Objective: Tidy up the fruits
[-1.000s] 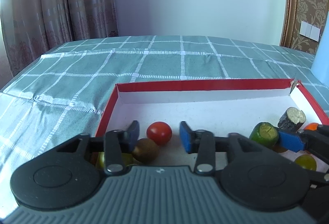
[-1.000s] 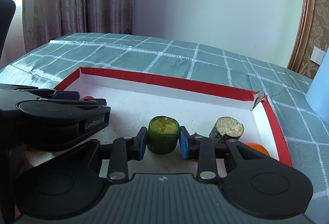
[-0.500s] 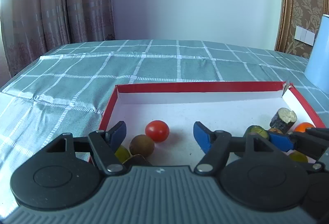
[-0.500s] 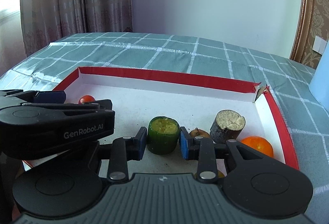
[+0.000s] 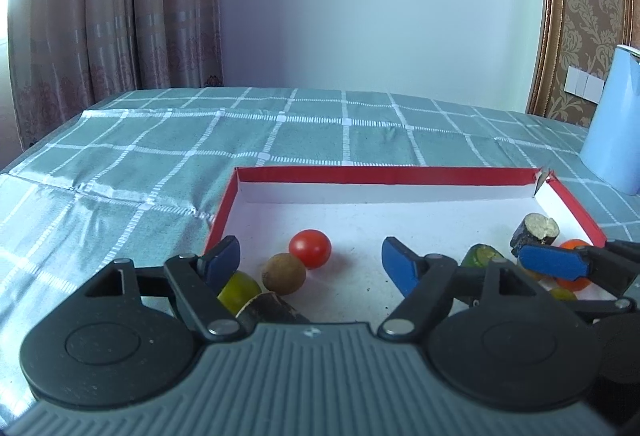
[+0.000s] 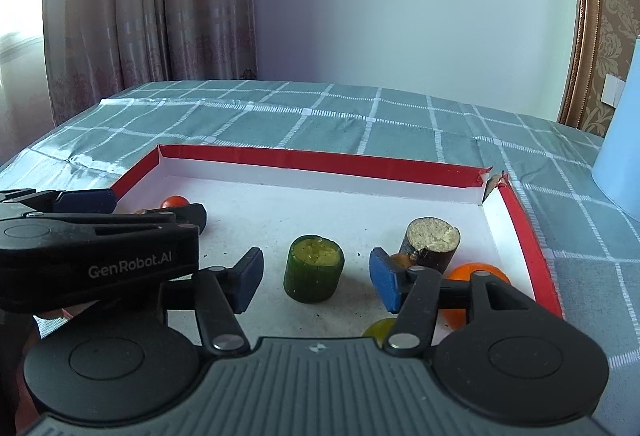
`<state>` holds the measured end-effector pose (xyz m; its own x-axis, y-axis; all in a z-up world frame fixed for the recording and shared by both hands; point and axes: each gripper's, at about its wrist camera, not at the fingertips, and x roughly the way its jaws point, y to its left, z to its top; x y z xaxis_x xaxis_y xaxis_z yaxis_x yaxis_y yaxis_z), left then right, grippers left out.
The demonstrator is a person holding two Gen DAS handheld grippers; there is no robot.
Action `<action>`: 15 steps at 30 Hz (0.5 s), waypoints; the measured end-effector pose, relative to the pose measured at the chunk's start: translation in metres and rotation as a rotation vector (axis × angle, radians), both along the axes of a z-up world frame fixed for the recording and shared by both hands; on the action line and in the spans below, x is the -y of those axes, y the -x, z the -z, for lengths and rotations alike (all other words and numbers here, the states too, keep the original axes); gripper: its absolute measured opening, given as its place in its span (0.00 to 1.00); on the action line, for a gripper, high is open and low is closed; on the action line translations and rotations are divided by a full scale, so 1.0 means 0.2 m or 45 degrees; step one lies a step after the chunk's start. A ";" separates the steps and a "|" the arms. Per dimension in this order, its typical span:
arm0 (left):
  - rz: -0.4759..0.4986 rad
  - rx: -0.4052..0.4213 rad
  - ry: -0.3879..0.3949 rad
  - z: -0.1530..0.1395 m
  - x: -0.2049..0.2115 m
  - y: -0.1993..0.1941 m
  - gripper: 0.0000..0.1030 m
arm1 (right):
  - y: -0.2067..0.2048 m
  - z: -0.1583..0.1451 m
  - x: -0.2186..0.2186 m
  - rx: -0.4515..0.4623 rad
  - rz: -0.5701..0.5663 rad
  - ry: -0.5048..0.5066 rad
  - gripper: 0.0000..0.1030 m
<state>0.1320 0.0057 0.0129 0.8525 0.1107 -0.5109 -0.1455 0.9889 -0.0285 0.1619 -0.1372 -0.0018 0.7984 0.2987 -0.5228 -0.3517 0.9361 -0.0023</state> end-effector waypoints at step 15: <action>-0.057 0.093 0.012 -0.05 -0.05 0.16 0.85 | 0.06 -0.03 0.07 0.015 0.028 -0.048 0.65</action>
<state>0.1004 0.0153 0.0234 0.8817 0.1448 -0.4490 -0.1865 0.9812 -0.0498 0.1503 -0.1513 0.0035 0.8109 0.3005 -0.5021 -0.3312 0.9431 0.0296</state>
